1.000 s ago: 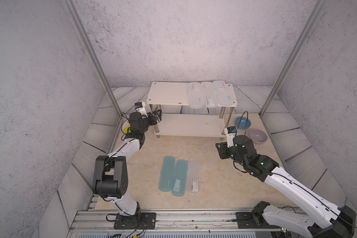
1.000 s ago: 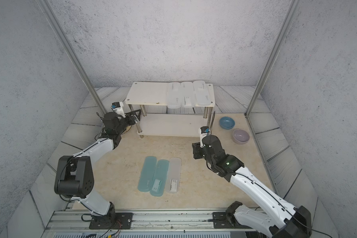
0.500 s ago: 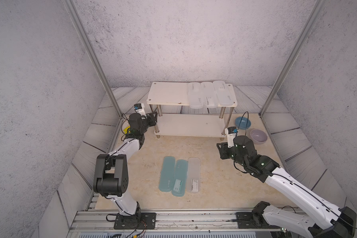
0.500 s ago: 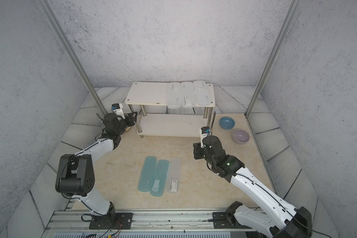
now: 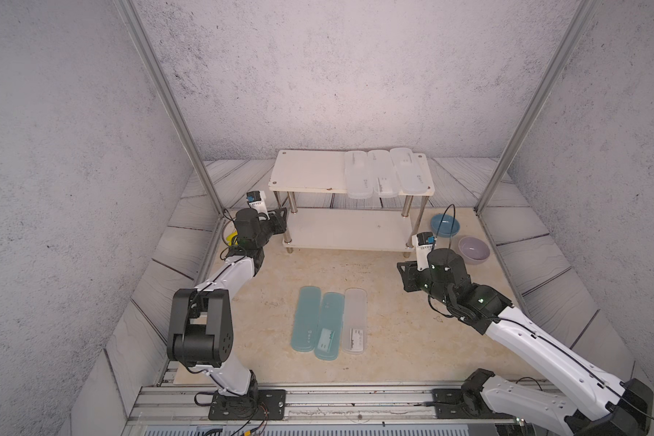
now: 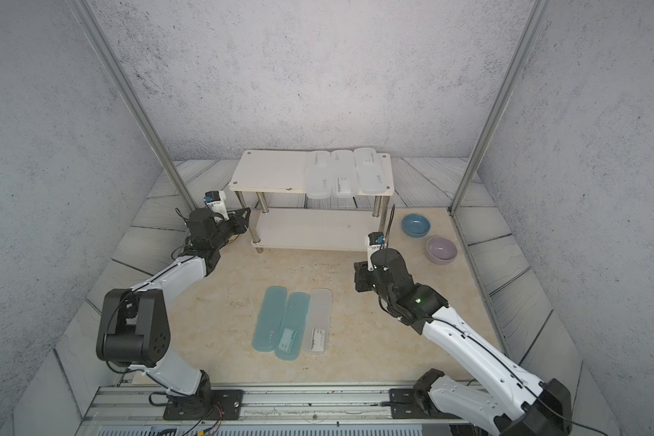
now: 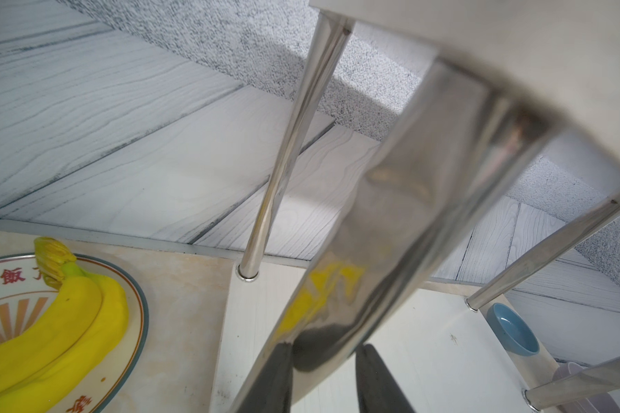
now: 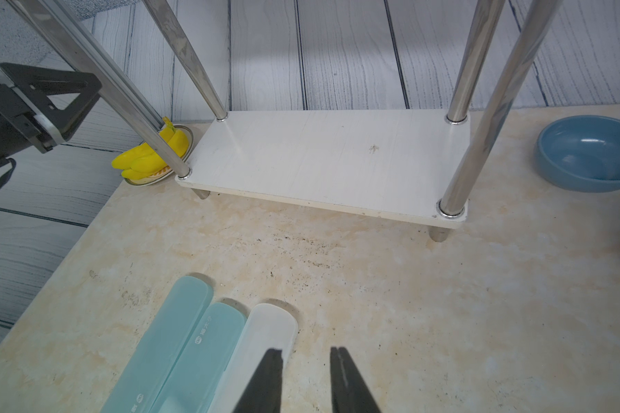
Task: Place the pencil cases on the shelf according to color
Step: Adjust the shelf at the center of the board.
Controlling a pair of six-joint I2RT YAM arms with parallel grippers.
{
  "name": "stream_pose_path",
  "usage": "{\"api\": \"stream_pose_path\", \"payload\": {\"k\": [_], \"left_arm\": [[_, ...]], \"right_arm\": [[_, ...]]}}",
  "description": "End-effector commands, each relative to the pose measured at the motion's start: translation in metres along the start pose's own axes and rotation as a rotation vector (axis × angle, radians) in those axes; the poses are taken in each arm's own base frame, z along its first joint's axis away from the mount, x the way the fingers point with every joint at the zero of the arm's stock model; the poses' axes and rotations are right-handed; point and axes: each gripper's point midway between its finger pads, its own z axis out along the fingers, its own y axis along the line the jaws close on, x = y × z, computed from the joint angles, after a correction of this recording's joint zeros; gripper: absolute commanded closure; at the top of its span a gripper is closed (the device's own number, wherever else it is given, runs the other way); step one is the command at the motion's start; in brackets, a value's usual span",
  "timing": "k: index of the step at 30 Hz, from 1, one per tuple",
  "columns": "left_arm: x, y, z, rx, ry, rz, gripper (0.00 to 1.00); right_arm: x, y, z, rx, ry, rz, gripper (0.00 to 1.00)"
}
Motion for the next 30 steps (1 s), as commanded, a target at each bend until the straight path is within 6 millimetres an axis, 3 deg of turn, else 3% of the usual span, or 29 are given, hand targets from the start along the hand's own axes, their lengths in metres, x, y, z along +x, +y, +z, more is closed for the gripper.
{"api": "stream_pose_path", "payload": {"k": [1,7,13,17,20,24,27,30], "left_arm": [[-0.007,-0.014,0.000,0.037,-0.014,0.030,0.65],[-0.015,-0.017,0.009,0.050,-0.028,0.035,0.66],[-0.021,-0.013,0.019,0.032,-0.034,0.048,0.35],[-0.025,-0.013,0.030,0.043,-0.034,0.049,0.30],[-0.023,-0.010,0.039,0.046,-0.031,0.042,0.32],[-0.018,-0.013,0.045,0.075,-0.016,0.030,0.53],[-0.017,-0.017,0.040,0.091,-0.013,0.023,0.61],[-0.018,-0.022,0.030,0.100,-0.016,0.019,0.63]], "right_arm": [[0.003,-0.003,-0.004,0.010,0.001,-0.013,0.71],[0.005,-0.006,-0.004,0.022,0.004,-0.017,0.71],[0.006,-0.005,-0.003,0.020,0.008,-0.017,0.71],[0.006,-0.006,-0.002,0.025,0.009,-0.018,0.71],[0.006,-0.007,-0.003,0.029,0.010,-0.021,0.71],[0.006,-0.007,-0.002,0.032,0.009,-0.019,0.71],[0.008,-0.008,-0.001,0.036,0.013,-0.016,0.71],[0.009,-0.007,0.001,0.029,0.015,-0.012,0.71]]}}
